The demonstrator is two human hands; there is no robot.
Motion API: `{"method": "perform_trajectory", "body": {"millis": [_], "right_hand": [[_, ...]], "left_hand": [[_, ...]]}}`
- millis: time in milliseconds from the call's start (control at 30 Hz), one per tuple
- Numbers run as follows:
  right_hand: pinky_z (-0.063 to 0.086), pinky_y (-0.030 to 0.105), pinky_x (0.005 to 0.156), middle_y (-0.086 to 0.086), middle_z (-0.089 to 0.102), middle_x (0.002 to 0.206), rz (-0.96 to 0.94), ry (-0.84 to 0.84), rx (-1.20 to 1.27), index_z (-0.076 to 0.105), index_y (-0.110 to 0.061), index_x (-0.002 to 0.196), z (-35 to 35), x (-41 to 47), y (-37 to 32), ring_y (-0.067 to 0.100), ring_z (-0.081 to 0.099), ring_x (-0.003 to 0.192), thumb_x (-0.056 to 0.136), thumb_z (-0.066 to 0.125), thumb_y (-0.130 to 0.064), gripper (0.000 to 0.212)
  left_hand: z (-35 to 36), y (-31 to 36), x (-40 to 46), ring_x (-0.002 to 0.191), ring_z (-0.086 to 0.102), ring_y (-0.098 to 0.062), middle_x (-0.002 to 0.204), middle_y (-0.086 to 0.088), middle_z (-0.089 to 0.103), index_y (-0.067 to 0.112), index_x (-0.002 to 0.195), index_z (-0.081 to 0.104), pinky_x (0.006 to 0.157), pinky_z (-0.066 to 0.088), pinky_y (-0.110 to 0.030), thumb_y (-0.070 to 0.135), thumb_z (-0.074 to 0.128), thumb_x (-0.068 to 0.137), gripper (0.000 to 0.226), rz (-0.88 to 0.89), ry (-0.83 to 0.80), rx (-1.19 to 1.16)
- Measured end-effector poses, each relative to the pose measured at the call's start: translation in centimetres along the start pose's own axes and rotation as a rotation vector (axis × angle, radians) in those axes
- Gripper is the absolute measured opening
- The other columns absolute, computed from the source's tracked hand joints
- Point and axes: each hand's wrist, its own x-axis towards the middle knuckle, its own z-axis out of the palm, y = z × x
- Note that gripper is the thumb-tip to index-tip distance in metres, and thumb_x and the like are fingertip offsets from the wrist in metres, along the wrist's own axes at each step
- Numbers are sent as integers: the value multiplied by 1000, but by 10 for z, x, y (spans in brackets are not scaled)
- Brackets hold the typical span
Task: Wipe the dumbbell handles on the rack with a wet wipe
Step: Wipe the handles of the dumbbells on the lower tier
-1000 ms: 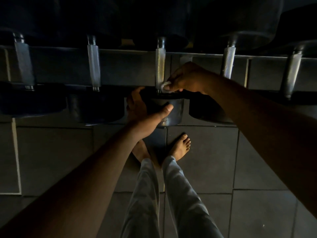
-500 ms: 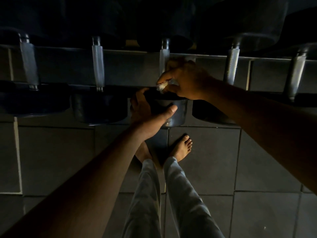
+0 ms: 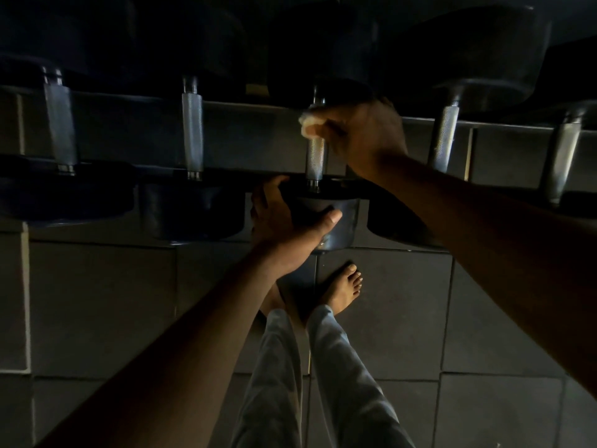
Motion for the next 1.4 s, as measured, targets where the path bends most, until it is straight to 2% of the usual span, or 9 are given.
{"method": "perform_trajectory", "body": {"millis": [167,267,433,600,733,867,1033,1233,1400], "right_hand": [[55,40,84,-7,74,106,129,99,-40,61,-50,133,4,5,-3,16,68,94,96,37,-76,51],[53,34,81,-6,74,105,149,97,-42,62,-51,131,4,2,-10,17,68,94,96,38,-77,50],[47,33,70,4,71,102,126,-14,-242,63,-45,132,-4,12,-27,26,68,93,101,38,-70,47],[33,33,66,1,52,78,152,-111,-424,70,-22,111,6,26,-54,17,47,66,106,47,-44,31],[37,36,69,5,50,82,178,-127,-440,68,-17,112,4,28,-60,23,51,75,107,48,-41,31],[40,30,69,2,67,92,143,-18,-288,67,-30,124,-3,7,-47,22,65,84,105,38,-60,46],[51,29,75,-1,71,119,278,185,89,69,-44,125,0,-17,-39,18,69,101,101,52,-59,33],[59,33,88,-14,72,94,954,197,879,69,-35,85,8,-13,-46,7,69,91,88,75,-54,20],[60,36,82,5,72,103,1152,28,1437,66,-16,102,9,8,-39,20,70,95,98,68,-39,23]], "left_hand": [[-2,0,0,144,38,-21,158,2,33,33,157,30,106,49,-44,62,92,69,112,2,-24,4],[-2,1,-1,147,34,-20,160,3,30,33,161,22,101,42,-35,58,93,71,118,-5,-44,-14],[0,-5,2,148,38,-16,159,8,38,36,163,24,117,44,-43,68,94,57,130,-16,-34,-110],[-2,-8,3,139,46,-10,151,13,45,37,157,33,106,51,-35,63,98,59,121,-29,-69,-176],[-1,-7,4,137,47,-8,149,13,47,37,156,34,106,51,-32,52,100,64,114,-16,-75,-224],[-3,-10,5,144,44,-16,153,12,42,42,158,27,113,51,-48,73,92,48,132,-30,-108,-200],[-6,-11,5,143,44,-16,151,11,42,43,153,28,112,51,-46,75,88,45,127,-18,-145,-197],[-6,-8,5,142,45,-14,152,11,43,39,157,29,114,50,-49,77,91,43,135,-10,-131,-190],[-7,-7,5,144,44,-15,154,10,40,37,160,28,115,50,-47,72,90,47,134,0,-138,-168]]}}
